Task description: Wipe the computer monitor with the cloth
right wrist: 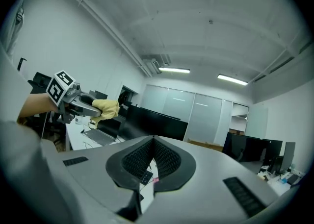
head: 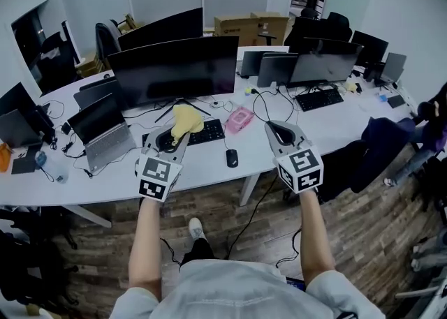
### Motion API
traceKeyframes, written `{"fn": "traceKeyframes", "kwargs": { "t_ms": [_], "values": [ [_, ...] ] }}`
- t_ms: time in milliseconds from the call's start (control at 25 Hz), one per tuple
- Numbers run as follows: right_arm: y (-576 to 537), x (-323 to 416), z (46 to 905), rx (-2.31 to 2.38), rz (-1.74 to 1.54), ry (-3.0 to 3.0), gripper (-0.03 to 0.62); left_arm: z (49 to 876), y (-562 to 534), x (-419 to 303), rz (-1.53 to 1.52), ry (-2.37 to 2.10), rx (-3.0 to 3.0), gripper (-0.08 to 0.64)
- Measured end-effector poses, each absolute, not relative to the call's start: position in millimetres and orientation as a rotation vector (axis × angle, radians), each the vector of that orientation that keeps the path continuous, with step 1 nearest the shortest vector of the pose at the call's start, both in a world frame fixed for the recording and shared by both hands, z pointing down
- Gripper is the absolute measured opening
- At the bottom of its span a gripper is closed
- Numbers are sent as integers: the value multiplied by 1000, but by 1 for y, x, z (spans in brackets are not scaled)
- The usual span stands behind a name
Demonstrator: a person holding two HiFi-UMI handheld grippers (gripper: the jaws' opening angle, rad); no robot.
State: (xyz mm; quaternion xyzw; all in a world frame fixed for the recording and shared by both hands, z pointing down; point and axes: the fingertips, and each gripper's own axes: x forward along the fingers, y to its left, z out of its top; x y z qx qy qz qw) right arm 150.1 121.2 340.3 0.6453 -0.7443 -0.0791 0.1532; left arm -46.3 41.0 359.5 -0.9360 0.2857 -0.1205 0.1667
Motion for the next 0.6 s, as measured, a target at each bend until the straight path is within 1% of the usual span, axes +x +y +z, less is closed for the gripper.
{"fn": "traceKeyframes", "kwargs": {
  "t_ms": [320, 600],
  "values": [
    [-11, 158, 321, 1900, -198, -2106, 23, 343, -99, -24, -337, 707, -2664, 118],
    [-89, 166, 314, 1983, -174, -2077, 23, 334, -187, -12, -324, 626, -2675, 118]
  ]
}}
